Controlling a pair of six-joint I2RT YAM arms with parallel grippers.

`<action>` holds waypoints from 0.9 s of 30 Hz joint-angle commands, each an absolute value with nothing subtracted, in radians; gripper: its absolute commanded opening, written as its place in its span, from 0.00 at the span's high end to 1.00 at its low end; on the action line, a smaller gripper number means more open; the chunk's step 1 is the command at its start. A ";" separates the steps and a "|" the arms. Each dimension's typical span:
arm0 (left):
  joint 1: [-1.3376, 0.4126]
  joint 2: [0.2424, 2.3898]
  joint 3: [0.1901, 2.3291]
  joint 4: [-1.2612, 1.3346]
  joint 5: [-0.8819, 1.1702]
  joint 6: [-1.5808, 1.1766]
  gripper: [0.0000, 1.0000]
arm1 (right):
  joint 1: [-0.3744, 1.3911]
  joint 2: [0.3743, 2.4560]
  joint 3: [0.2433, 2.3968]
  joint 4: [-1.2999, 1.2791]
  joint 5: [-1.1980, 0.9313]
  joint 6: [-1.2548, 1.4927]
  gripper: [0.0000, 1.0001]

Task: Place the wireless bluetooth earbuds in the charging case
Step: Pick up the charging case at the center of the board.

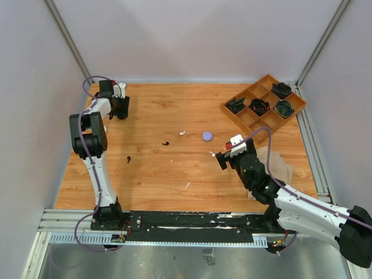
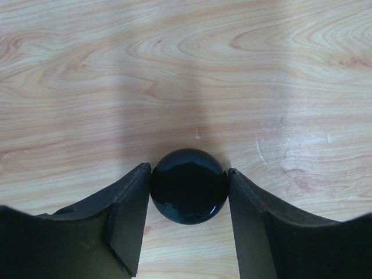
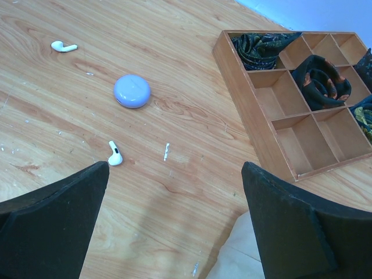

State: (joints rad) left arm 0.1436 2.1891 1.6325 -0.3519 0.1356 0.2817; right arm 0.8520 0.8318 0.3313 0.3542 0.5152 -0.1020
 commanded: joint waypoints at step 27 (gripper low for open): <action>-0.033 1.705 1.107 -0.096 0.184 -0.134 0.48 | 0.851 0.821 0.434 0.240 0.364 -0.014 0.01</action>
State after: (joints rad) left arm 0.0303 1.8019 1.1801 -0.2169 0.1680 -0.0540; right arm 0.8520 0.8375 0.3908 0.2871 0.4126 -0.0551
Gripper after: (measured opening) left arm 0.559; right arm 0.986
